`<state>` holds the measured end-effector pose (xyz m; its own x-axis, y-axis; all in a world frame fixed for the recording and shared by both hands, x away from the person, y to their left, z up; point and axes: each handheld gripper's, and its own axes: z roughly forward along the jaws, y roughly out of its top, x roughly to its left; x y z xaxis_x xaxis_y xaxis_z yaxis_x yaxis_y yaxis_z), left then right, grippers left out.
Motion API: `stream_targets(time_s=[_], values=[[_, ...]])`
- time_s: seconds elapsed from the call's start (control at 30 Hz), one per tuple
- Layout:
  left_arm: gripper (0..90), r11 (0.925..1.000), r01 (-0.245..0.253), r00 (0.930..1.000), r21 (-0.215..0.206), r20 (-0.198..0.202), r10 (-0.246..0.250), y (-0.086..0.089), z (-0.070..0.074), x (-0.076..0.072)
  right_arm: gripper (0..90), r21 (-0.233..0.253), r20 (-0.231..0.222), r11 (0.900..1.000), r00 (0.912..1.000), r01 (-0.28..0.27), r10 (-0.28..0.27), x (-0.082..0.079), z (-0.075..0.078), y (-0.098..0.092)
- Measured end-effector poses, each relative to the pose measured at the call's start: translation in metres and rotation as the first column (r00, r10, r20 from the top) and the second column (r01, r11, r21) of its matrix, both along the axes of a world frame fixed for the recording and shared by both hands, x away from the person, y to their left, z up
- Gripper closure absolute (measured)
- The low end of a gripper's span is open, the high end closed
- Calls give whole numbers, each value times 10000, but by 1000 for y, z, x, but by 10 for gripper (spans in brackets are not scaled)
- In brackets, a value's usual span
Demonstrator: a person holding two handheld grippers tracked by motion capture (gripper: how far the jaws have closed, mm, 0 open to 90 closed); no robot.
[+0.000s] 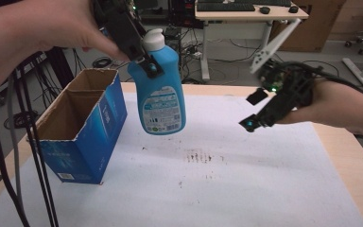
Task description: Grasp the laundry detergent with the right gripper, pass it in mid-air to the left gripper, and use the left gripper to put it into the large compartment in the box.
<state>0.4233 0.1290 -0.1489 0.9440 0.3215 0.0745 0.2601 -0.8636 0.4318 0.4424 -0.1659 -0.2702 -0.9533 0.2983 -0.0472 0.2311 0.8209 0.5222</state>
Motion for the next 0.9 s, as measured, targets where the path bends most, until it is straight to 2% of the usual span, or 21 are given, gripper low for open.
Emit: stream_targets(time_s=[0.13,0.27,0.37,0.5,0.53,0.57,0.67,0.77,0.83,0.9], values=[[379,9971,-746,9970,-116,174,748,23,9,-3,209,-226,-92,9988,9990,432,-434,3,-2,-18],[379,9858,-1630,9861,-407,270,1642,47,19,-6,208,-334,-229,9958,9960,852,-860,6,-2,-40],[379,9707,-2333,9712,-566,355,2355,64,26,-9,208,-590,-180,9906,9920,1236,-1249,8,-3,-55],[379,9457,-3192,9456,-611,459,3221,88,31,-13,209,-611,-154,9833,9849,1712,-1724,10,-2,-74],[379,9457,-3192,9456,-611,459,3221,88,31,-13,208,-607,-147,9815,9831,1815,-1827,10,-2,-79],[379,9342,-3519,9332,-583,551,3550,98,33,-14,209,-601,-110,9795,9810,1925,-1935,10,-2,-84],[379,9082,-4149,9066,-549,590,4178,114,34,-16,209,-649,-144,9761,9778,2075,-2088,12,-4,-93],[379,8760,-4789,8744,-565,579,4817,128,34,-17,209,-829,-82,9699,9731,2288,-2303,13,-6,-101],[379,8544,-5174,8526,-484,559,5195,137,34,-18,208,-767,-85,9672,9699,2421,-2434,15,-7,-105],[379,8379,-5441,8360,-431,570,5458,142,34,-19,209,-723,-52,9649,9673,2524,-2534,17,-6,-109]])
